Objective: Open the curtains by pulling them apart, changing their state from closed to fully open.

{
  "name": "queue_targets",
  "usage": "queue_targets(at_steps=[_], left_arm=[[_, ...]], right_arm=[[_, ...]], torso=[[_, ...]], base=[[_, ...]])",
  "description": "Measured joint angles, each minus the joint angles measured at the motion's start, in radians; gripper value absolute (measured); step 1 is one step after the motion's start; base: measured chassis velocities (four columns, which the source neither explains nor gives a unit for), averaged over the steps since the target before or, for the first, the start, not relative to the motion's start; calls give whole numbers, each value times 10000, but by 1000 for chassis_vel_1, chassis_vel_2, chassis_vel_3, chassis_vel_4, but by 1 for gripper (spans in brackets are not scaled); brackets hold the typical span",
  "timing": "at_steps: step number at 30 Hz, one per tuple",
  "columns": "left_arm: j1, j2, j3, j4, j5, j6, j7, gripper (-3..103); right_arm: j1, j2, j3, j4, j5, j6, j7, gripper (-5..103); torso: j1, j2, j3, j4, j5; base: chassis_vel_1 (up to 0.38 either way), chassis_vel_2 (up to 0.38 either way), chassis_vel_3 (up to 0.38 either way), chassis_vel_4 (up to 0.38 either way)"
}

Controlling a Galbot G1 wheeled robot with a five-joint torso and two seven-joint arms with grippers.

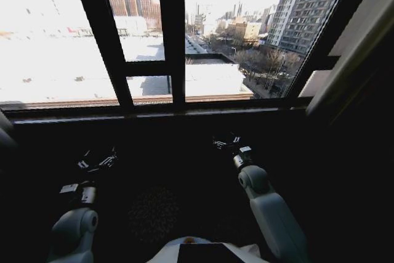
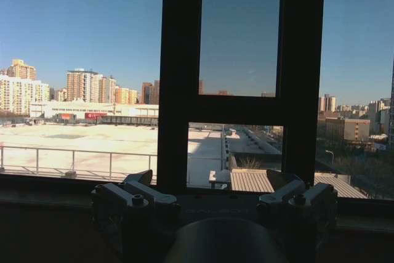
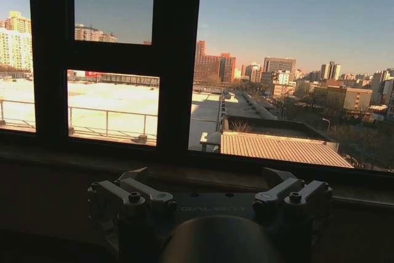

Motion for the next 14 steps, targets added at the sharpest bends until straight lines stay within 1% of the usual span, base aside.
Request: queue_targets(at_steps=[2, 14], left_arm=[[15, -29, -25, -68, 0, 105, 96, 100], [44, -186, -22, -123, 161, 134, 143, 100]], right_arm=[[-4, 25, -34, -1, 1, -3, 22, 100], [13, 15, -58, -52, 1, -5, 32, 100]], torso=[[6, -3, 3, -1, 1], [5, -2, 2, -1, 0]], base=[[0, 0, 0, 0], [0, 0, 0, 0]])
